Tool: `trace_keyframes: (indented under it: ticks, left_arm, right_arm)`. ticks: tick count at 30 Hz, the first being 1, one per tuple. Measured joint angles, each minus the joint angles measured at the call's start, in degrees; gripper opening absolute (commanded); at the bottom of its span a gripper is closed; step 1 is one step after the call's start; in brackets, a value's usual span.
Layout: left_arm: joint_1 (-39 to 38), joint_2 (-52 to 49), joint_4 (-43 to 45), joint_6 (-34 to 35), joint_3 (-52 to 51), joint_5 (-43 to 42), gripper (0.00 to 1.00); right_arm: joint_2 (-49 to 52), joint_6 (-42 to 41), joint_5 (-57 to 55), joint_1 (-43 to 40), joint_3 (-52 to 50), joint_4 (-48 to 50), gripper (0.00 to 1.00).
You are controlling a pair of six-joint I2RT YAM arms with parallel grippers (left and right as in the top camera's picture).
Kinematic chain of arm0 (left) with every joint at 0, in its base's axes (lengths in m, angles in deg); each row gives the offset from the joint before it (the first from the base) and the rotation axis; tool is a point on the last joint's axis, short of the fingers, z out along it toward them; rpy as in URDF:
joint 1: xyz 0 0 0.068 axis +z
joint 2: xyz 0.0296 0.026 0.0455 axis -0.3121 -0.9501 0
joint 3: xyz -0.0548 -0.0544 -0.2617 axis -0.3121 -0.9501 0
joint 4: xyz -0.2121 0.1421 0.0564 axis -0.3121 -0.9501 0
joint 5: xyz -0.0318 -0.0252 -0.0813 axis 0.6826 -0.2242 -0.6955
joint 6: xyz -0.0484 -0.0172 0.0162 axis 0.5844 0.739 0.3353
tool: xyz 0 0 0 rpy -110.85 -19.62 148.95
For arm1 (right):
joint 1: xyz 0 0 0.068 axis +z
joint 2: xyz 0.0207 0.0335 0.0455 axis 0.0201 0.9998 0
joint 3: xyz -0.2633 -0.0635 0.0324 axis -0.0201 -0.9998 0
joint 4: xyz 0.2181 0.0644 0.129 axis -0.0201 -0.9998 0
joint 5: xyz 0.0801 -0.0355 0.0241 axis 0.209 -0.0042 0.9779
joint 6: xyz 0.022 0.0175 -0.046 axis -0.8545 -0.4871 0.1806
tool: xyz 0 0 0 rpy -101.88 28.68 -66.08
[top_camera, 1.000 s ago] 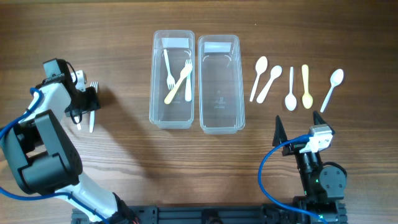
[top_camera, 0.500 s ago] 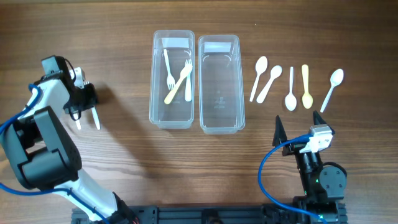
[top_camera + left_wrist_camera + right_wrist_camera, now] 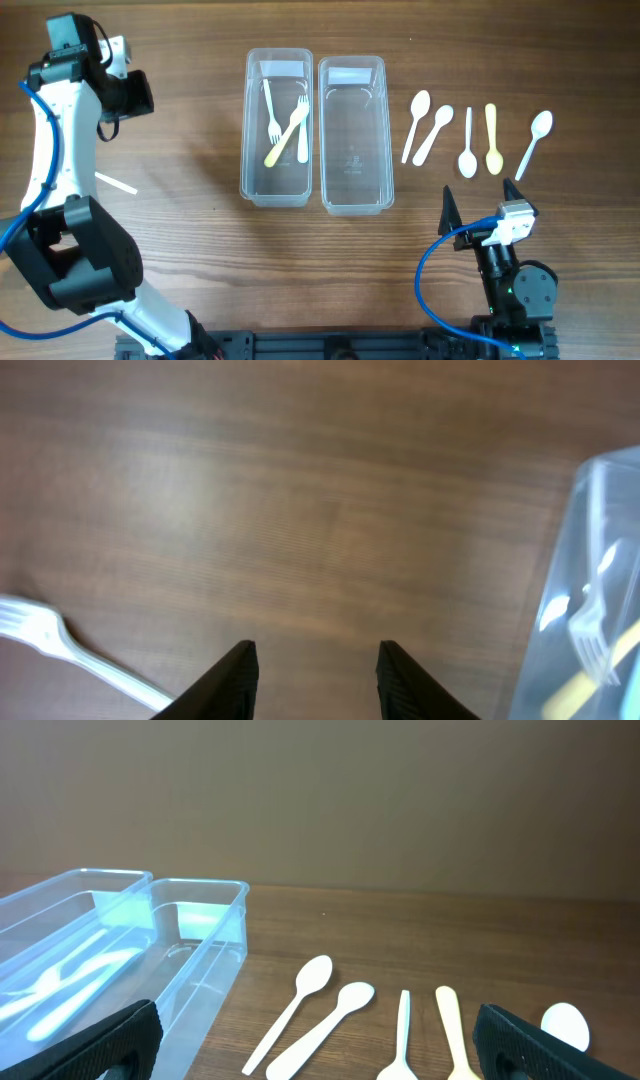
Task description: Pack container
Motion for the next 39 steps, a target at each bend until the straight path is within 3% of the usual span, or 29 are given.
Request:
trace_keyframes:
  ticks: [3,10,20,27,39]
  left_arm:
    - [1.01,0.0,-2.36,5.97,0.0,4.42,0.47]
    - [8.09,0.0,-5.33,27.06,-0.13,8.04,0.47]
    - [11.1,-3.45,4.98,44.24,-15.76,8.39,0.5]
    - [16.41,-4.11,6.45,46.8,-17.97,8.57,0.49]
    - [17.81,-4.11,16.33,40.68,-18.01,8.11,0.47]
  right_arm:
    - [0.0,0.0,0.0,0.0,0.0,0.0,1.0]
    - [0.0,0.0,0.0,0.0,0.0,0.0,1.0]
    - [0.0,0.0,0.0,0.0,0.0,0.0,1.0]
    - [0.0,0.0,0.0,0.0,0.0,0.0,1.0]
    - [0.0,0.0,0.0,0.0,0.0,-0.02,1.0]
